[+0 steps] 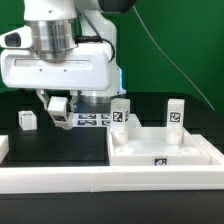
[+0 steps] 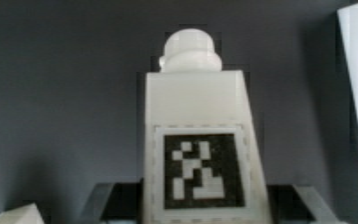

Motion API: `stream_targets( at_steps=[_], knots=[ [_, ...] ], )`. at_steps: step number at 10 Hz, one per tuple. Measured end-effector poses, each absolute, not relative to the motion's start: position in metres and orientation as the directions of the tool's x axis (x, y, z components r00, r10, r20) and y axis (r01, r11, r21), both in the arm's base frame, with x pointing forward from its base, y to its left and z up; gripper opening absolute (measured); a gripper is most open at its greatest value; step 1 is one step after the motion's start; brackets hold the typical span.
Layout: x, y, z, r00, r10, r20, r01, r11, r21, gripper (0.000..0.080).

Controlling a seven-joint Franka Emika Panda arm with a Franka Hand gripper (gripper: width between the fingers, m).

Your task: Assemble square table

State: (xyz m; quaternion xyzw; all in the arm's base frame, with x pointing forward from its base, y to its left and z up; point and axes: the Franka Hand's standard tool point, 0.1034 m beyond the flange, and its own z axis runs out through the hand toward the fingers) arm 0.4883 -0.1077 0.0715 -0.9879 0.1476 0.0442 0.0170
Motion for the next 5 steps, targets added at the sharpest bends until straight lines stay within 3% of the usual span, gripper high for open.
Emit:
stream_targets(
  at_steps=[3, 5],
  knots=[
    [0.52, -0.103, 0.092, 0.955, -0.256, 0.149, -0.26, -0.966, 0.009, 0.029],
    [0.511, -0.109, 0.087, 0.942, -0.233, 0.24, -0.251, -0.967, 0.047, 0.029]
  ],
)
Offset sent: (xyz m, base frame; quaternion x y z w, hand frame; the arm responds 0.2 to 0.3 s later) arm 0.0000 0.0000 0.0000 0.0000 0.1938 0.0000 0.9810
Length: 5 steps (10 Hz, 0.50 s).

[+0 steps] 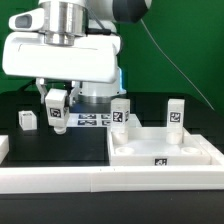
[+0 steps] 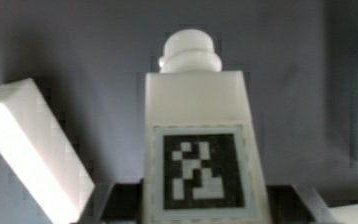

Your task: Assemble square table

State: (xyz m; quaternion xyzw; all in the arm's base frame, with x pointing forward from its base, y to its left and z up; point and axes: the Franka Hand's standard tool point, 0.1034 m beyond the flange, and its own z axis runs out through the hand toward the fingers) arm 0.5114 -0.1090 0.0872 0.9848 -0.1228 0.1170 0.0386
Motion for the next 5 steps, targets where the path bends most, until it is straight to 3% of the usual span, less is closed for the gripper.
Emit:
stream_targets(
  at_steps=[2, 5],
  knots=[
    [0.513, -0.106, 0.088, 0.944, -0.233, 0.234, -0.25, -0.967, 0.043, 0.029],
    [0.549, -0.047, 0.101, 0.93, -0.275, 0.244, -0.279, -0.96, -0.018, 0.029]
  ],
)
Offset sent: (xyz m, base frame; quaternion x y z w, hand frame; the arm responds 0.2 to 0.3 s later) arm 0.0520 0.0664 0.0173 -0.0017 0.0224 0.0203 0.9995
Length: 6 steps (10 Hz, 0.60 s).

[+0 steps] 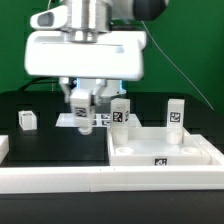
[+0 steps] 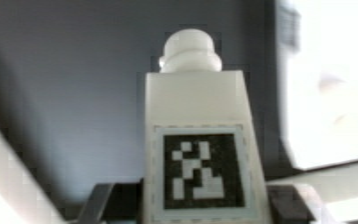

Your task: Assemble square table

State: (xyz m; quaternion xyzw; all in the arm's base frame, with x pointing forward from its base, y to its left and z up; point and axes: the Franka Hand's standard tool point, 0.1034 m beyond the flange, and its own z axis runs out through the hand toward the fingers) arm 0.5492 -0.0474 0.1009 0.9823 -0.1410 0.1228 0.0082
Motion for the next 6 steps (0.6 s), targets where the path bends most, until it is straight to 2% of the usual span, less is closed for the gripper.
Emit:
stream_targets(
  at_steps=[1, 2, 6],
  knots=[
    [0.5585, -0.0297, 0.1038, 0.924, -0.303, 0.234, -0.303, -0.952, -0.037, 0.029],
    [0.5644, -0.0214, 0.1033, 0.929, -0.294, 0.225, -0.293, -0.955, -0.039, 0.029],
    [0.5622, -0.0234, 0.1015, 0.931, -0.287, 0.225, -0.287, -0.957, -0.033, 0.029]
  ],
)
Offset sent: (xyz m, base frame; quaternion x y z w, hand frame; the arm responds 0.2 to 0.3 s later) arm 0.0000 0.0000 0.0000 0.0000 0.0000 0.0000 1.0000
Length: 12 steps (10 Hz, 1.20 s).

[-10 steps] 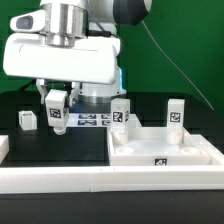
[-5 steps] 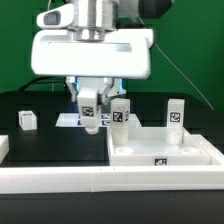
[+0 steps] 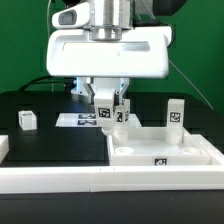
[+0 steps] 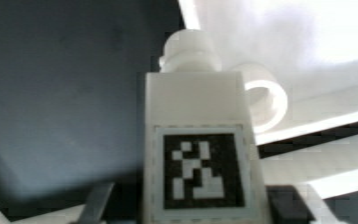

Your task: Assemble square table

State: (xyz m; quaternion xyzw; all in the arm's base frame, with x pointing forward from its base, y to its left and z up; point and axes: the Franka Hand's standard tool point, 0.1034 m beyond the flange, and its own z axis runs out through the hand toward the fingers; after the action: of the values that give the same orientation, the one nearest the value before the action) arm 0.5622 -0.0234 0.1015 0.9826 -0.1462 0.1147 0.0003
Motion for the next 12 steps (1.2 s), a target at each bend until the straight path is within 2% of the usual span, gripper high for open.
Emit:
stream_targets(
  at_steps=[5, 10, 12],
  knots=[
    [0.578, 0.056, 0.111, 0.929, -0.277, 0.246, -0.266, -0.961, -0.075, 0.029],
    [0.573, 0.054, 0.105, 0.912, -0.3, 0.279, -0.29, -0.954, -0.077, 0.029],
    [0.577, 0.069, 0.105, 0.851, -0.274, 0.448, -0.259, -0.961, -0.095, 0.029]
  ],
)
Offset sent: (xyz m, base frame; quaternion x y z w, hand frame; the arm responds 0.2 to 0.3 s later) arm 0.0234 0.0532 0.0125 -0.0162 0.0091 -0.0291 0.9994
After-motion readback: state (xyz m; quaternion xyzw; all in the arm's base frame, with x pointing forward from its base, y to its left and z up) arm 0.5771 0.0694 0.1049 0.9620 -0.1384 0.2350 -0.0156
